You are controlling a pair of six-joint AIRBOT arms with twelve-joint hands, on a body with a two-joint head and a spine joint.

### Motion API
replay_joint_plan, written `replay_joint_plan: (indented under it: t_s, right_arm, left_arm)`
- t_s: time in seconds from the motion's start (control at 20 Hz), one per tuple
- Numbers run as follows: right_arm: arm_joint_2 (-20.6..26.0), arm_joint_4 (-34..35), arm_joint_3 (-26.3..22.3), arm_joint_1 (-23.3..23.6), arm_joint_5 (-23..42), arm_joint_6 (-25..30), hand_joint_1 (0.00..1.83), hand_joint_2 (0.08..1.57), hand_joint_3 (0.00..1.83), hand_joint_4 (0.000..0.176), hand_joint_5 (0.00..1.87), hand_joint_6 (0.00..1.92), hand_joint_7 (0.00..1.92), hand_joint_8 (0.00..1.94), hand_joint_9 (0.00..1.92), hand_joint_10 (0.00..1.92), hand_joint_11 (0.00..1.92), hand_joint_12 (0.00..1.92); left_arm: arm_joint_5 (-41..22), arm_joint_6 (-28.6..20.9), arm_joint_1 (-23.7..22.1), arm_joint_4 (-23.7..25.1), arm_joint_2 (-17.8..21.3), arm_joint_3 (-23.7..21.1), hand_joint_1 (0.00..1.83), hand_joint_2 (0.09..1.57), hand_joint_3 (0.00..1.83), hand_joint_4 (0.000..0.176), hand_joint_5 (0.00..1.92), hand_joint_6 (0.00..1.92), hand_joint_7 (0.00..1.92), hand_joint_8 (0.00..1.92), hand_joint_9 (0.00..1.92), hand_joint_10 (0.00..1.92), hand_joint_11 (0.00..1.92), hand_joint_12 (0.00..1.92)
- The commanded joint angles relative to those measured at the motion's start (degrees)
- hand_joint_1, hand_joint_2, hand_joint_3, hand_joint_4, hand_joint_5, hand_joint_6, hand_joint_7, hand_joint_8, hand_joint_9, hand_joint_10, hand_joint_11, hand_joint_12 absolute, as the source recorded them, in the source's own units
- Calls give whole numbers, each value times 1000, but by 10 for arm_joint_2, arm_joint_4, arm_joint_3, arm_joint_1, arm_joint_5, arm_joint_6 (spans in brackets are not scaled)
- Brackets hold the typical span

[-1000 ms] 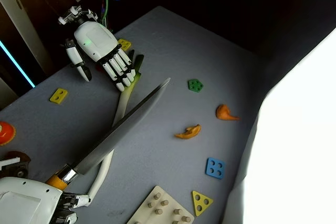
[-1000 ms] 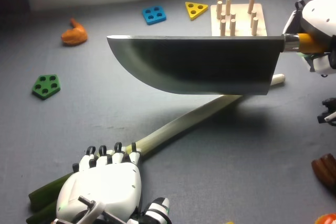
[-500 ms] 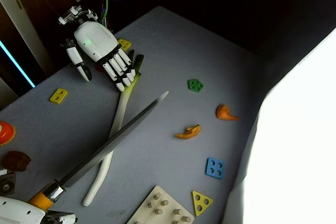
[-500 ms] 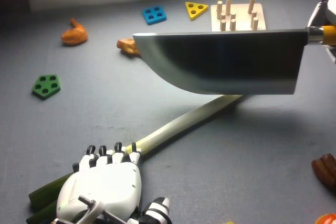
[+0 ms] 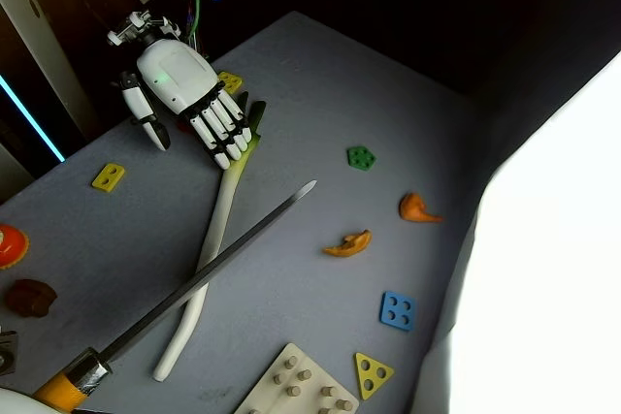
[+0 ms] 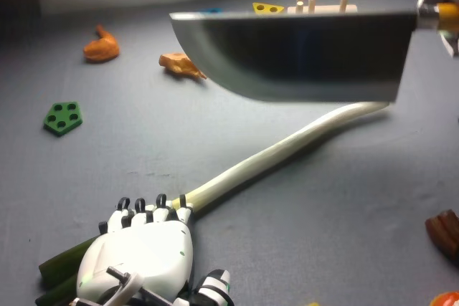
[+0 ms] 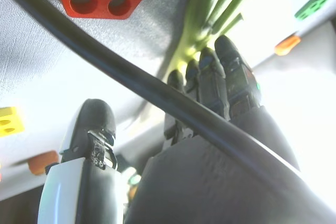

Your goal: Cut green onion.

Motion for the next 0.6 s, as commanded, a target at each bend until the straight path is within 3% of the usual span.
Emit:
replay_joint_plan:
  t_s: [0.0, 0.2, 0.3, 0.55]
  right_arm:
    - [5, -11, 6, 16, 71, 7, 1559, 810, 793, 176, 1364, 1921, 1600, 1941, 1657, 1921, 1714, 1921]
    - [-3, -57, 41, 59, 71, 42, 1584, 797, 771, 176, 1377, 1921, 1590, 1941, 1654, 1921, 1708, 1921]
    - [-14, -120, 81, 68, 71, 112, 1575, 806, 784, 176, 1366, 1921, 1603, 1941, 1664, 1921, 1719, 1921]
    - [-56, -226, 190, 77, 75, 228, 1619, 750, 847, 176, 1368, 1921, 1609, 1941, 1660, 1921, 1713, 1921]
  left_arm:
    - [11, 0, -2, 12, -3, -1, 454, 1331, 0, 0, 253, 7, 283, 8, 201, 5, 0, 547]
    - [11, 0, -3, 12, -3, -1, 512, 1322, 0, 0, 223, 0, 229, 2, 187, 0, 0, 551]
    - [11, 0, -3, 13, -3, -1, 420, 1344, 5, 0, 179, 0, 198, 5, 139, 0, 0, 503]
    - [11, 0, -5, 17, -4, 3, 406, 1352, 4, 0, 185, 2, 222, 2, 131, 1, 0, 526]
